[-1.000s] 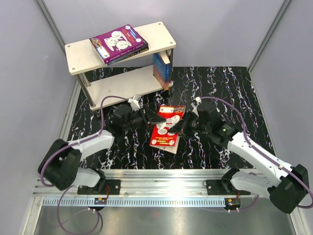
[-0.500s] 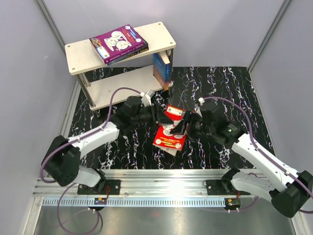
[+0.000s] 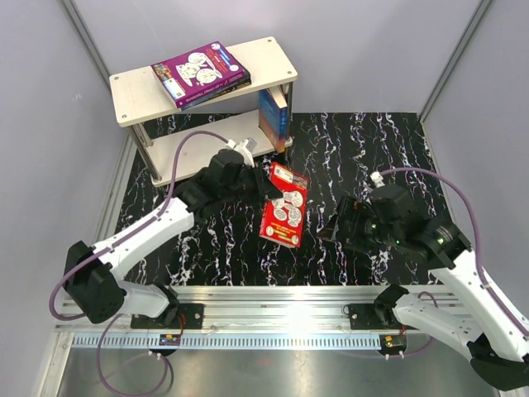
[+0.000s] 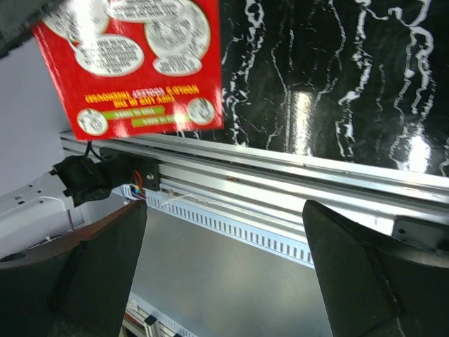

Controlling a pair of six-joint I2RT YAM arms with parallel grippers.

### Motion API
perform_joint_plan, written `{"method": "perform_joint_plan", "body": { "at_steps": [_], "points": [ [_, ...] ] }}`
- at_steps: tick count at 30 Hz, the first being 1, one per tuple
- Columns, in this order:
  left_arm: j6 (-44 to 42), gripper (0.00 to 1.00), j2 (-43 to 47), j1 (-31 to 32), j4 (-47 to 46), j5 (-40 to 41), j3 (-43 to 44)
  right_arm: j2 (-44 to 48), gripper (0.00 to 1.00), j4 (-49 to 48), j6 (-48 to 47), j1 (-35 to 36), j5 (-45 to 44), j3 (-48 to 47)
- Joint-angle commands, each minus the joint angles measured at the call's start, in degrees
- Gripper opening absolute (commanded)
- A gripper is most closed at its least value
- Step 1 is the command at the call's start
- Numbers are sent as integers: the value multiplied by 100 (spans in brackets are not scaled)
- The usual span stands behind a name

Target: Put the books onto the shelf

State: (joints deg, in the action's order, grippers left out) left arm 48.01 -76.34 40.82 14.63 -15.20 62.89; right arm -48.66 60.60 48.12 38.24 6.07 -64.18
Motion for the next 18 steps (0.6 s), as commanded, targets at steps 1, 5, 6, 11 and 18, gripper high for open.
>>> {"method": "perform_joint_plan", "body": {
  "at_steps": [1, 5, 6, 11, 18],
  "points": [
    [-37, 0, 23, 154, 846, 1823, 829, 111, 100, 812, -215, 35, -518, -340],
    [-388, 0, -30, 1021, 1156, 4701, 1234, 138, 100, 1120, -390, 34, -580, -709],
    [-467, 0, -48, 1164, 956, 5102, 1252, 155, 100, 1225, -426, 35, -580, -875],
    [-1722, 0, -372, 2033, -134, 7658, 1383, 243, 100, 1454, -847, 26, -712, -1184],
    [-5043, 0, -1392, 2326, -4341, 8842, 1349, 551, 100, 1595, -980, 34, -264, -894]
  ]
}}
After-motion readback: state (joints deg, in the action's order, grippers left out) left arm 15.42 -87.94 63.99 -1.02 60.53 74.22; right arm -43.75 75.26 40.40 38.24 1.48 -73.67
